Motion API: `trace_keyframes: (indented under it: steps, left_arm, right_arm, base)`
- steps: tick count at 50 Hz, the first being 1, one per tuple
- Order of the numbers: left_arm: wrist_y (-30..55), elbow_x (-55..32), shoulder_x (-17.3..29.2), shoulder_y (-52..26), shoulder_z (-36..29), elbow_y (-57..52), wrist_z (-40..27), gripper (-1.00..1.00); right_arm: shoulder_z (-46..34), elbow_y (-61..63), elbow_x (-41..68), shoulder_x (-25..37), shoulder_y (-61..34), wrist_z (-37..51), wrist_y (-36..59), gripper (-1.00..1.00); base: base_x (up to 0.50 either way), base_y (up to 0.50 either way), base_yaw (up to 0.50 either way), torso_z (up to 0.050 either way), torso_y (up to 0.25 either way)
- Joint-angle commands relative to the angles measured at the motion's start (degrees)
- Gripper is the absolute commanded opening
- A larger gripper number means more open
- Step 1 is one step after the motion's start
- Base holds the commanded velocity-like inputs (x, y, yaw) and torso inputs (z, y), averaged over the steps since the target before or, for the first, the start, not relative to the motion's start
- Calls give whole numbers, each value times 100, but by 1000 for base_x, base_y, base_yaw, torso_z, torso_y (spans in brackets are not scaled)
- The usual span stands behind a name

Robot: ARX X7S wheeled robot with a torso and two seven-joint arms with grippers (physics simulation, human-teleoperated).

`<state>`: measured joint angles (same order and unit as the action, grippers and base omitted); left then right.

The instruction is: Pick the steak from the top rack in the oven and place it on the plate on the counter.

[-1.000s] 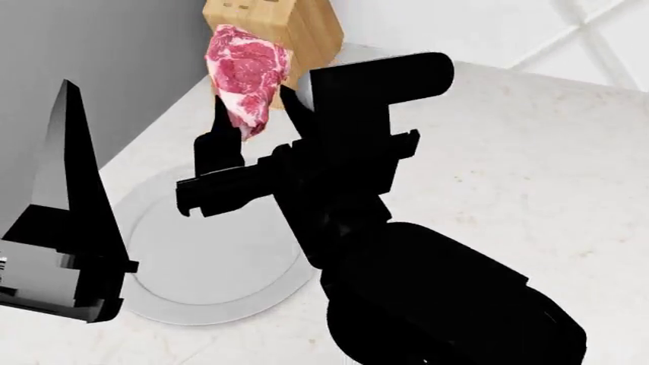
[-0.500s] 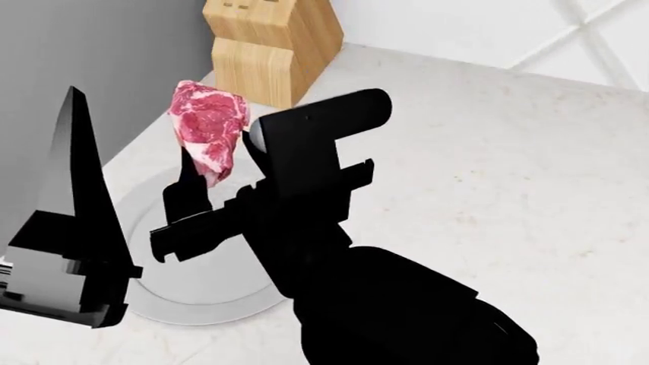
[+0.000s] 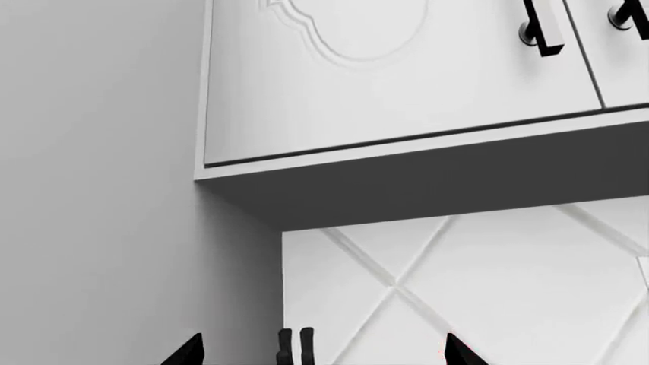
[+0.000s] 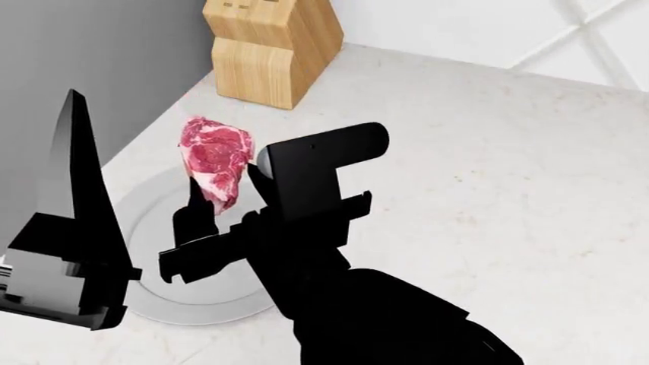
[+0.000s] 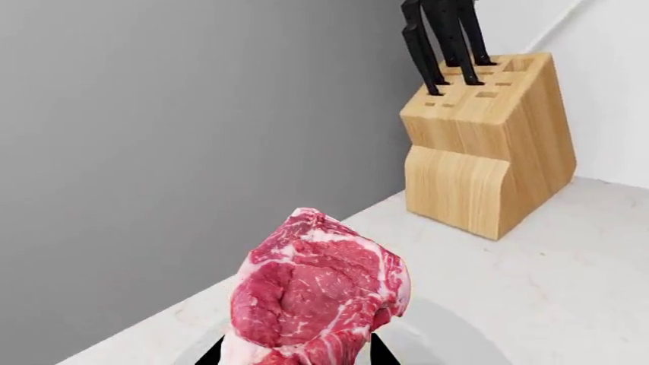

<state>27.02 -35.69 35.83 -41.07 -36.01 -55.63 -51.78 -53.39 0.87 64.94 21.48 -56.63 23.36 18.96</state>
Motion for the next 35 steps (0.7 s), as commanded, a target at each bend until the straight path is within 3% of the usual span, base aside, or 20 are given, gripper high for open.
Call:
trace_keyframes:
  steps: [1,35]
  left_arm:
    - [-38,28,19,21,-36,11,-13,100]
    - [-87,-3,75,1,-92,-2,-69,100]
  right_arm:
    - [25,-28,-152,-8,52,-65,-18,-100]
    - [-89,-46,-193,-31,197,-165,-49,-100]
  base:
    - [0,0,0,0,0]
    - [0,0,0,0,1]
